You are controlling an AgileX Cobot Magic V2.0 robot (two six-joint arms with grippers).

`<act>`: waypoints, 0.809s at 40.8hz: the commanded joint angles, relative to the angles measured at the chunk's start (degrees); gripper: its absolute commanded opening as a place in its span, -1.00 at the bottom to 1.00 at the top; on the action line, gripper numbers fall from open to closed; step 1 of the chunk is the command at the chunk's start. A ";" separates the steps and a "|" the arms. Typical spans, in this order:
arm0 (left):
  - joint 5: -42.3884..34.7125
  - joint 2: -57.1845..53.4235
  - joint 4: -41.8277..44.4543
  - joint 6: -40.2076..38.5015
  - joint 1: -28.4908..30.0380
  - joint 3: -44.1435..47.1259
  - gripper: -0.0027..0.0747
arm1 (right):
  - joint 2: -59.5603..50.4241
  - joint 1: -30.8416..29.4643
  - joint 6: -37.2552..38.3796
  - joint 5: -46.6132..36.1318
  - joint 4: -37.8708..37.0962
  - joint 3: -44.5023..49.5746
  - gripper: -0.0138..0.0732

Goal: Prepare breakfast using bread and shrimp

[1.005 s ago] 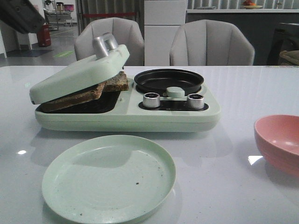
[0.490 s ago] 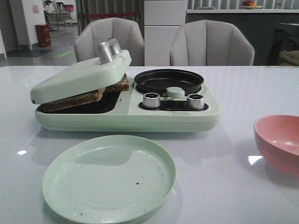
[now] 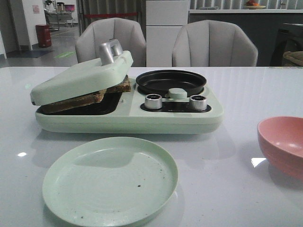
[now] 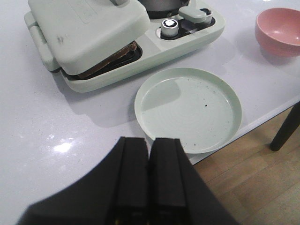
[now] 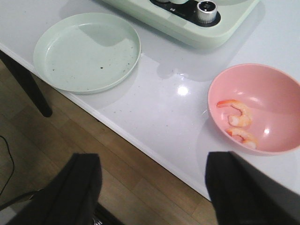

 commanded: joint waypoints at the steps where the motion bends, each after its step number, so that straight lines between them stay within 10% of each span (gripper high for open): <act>1: -4.30 0.36 -0.49 -0.73 -0.34 -1.63 -0.67 | 0.37 -0.03 -0.03 -3.74 -0.74 -1.45 0.62; 25: -4.30 0.36 -0.49 -0.73 -0.34 -1.63 -0.67 | 1.95 -0.47 1.59 -3.84 0.57 -0.71 0.62; 33: -4.30 0.36 -0.49 -0.73 -0.34 -1.63 -0.67 | 12.39 -2.03 9.71 -0.21 -11.48 -2.52 0.62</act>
